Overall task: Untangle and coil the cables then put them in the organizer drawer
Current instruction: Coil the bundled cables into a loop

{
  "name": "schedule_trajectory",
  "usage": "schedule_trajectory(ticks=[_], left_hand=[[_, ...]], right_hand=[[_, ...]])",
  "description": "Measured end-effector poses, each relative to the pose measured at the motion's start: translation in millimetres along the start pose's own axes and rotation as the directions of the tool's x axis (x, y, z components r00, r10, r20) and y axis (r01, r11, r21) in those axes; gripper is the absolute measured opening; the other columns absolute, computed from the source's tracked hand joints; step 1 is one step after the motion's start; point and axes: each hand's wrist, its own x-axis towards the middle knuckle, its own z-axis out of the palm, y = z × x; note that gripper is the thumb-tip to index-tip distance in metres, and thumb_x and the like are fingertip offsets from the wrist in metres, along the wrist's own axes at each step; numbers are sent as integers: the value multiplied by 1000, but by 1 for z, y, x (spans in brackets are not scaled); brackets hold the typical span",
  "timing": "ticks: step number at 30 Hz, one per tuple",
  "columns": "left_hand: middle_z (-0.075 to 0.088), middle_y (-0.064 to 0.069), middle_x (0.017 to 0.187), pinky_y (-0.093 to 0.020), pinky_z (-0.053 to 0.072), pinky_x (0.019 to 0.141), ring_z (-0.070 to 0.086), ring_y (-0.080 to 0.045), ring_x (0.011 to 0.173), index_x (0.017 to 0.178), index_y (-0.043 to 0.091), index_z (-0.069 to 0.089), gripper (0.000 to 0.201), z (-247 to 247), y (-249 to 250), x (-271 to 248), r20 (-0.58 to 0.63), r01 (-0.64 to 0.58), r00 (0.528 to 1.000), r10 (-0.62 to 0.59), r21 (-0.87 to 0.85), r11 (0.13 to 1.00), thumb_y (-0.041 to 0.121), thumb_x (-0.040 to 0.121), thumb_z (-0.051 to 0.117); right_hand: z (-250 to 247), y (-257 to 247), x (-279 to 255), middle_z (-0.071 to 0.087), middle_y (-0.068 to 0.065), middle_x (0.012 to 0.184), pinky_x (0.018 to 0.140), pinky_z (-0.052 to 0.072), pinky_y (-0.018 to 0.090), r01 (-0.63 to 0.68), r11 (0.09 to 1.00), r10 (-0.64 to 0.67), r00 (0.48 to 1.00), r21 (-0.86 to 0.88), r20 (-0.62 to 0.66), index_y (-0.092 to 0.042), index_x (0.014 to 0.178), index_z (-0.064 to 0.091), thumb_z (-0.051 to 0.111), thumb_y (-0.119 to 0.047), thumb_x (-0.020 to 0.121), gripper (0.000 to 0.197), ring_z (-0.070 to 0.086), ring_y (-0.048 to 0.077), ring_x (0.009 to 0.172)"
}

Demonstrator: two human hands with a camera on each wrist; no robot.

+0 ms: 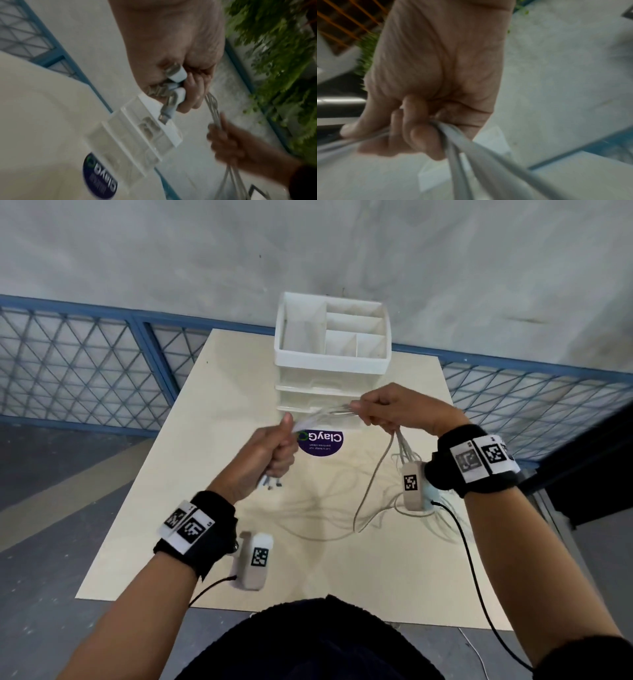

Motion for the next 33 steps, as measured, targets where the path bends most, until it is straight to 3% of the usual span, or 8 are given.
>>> schedule_trajectory(ticks=[5, 10, 17, 21, 26, 28, 31, 33], left_hand=[[18, 13, 49, -14, 15, 35, 13, -3, 39, 58, 24, 23, 45, -29, 16, 6, -148, -101, 983, 110, 69, 992, 39, 99, 33], [27, 14, 50, -15, 24, 39, 21, -4, 43, 67, 20, 30, 38, 7, -10, 14, -216, -108, 966, 140, 155, 982, 39, 100, 28], [51, -4, 75, -22, 36, 49, 38, -3, 45, 96, 11, 56, 38, 28, -20, 21, -280, -85, 951, 133, 178, 980, 37, 101, 29], [65, 8, 78, -22, 46, 56, 53, -1, 57, 112, 14, 63, 47, 30, -23, 22, -242, -31, 966, 85, 219, 975, 41, 100, 27], [65, -6, 93, -23, 50, 68, 58, -18, 75, 118, 17, 61, 46, 30, -23, 22, -123, 5, 992, -8, -26, 1000, 42, 99, 28], [69, -3, 83, -30, 53, 70, 62, -16, 71, 113, 14, 61, 43, 30, -23, 25, -146, -10, 989, -10, -135, 991, 40, 100, 29], [74, 9, 81, -34, 55, 67, 65, -12, 79, 81, 18, 55, 35, 20, -17, 31, -261, -92, 965, 27, -241, 966, 36, 100, 31], [74, 9, 74, -35, 59, 67, 69, -10, 75, 75, 17, 47, 35, 5, -10, 34, -330, -173, 942, 54, -343, 923, 34, 100, 30]], right_hand=[[32, 33, -5, 28, -6, 58, 50, 24, 21, 38, 985, -15, 991, 169, -135, -19, 65, 38, 29, -33, 101, 40, 25, 5, 49], [72, 8, 12, 29, -9, 51, 49, 25, 17, 60, 986, -12, 956, 154, -294, -20, 59, 33, 26, -34, 102, 45, 29, 3, 40], [90, -5, 13, 33, -11, 50, 52, 27, 17, 69, 986, -37, 978, 154, -204, -14, 70, 49, 25, -38, 101, 46, 32, 3, 42], [97, -4, 12, 31, -6, 53, 44, 28, 9, 26, 982, 2, 989, 187, -149, -15, 63, 34, 24, -41, 100, 46, 30, 3, 40], [97, -4, 14, 33, -7, 54, 48, 28, 13, -11, 972, 38, 993, 233, -112, -17, 63, 36, 25, -44, 99, 46, 32, 2, 40], [99, -4, 15, 34, -9, 53, 46, 27, 14, -16, 960, 39, 997, 280, -74, -17, 65, 36, 26, -47, 98, 46, 31, 3, 41], [101, 3, 10, 31, -8, 52, 46, 27, 21, -30, 953, 23, 999, 301, 28, -16, 67, 40, 27, -46, 99, 45, 27, 9, 46], [100, 12, 1, 28, -4, 57, 48, 27, 21, -61, 964, 29, 991, 257, 128, -17, 67, 39, 28, -46, 99, 44, 25, 11, 49]])
